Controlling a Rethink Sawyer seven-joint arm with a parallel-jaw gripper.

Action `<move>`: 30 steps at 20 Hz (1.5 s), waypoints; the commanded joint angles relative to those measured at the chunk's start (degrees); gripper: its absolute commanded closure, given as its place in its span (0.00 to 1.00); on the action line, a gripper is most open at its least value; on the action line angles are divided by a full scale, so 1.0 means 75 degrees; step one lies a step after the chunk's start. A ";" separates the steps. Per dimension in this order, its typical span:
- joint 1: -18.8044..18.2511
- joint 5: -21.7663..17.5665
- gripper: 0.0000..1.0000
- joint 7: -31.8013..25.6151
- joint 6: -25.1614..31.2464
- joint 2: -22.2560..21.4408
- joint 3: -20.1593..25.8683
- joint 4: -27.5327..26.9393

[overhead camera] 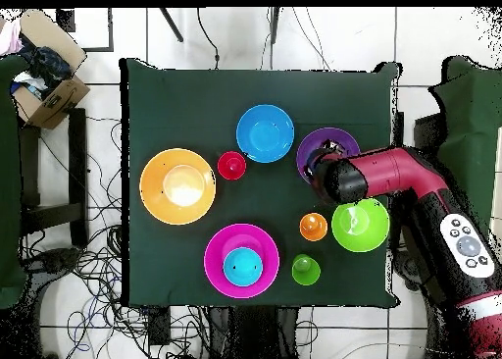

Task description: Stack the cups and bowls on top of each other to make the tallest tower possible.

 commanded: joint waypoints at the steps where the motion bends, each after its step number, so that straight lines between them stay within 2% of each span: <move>1: 0.0116 -0.0058 0.00 -0.1734 0.0811 0.0316 -0.0636 -0.0411; 7: 0.0177 0.0131 0.00 -0.1436 0.0913 0.0304 -0.0760 -0.0397; 16: 0.0139 0.0375 0.00 -0.1883 0.1282 -0.0229 -0.0848 0.0126; 20: 0.0180 0.0416 0.00 -0.1800 0.1310 -0.0468 -0.0794 0.0345; 26: 0.0064 0.0559 0.00 -0.2654 0.1967 -0.0708 -0.0656 0.0539; 30: -0.0024 0.0536 0.00 -0.2835 0.1995 -0.0703 -0.0600 0.0729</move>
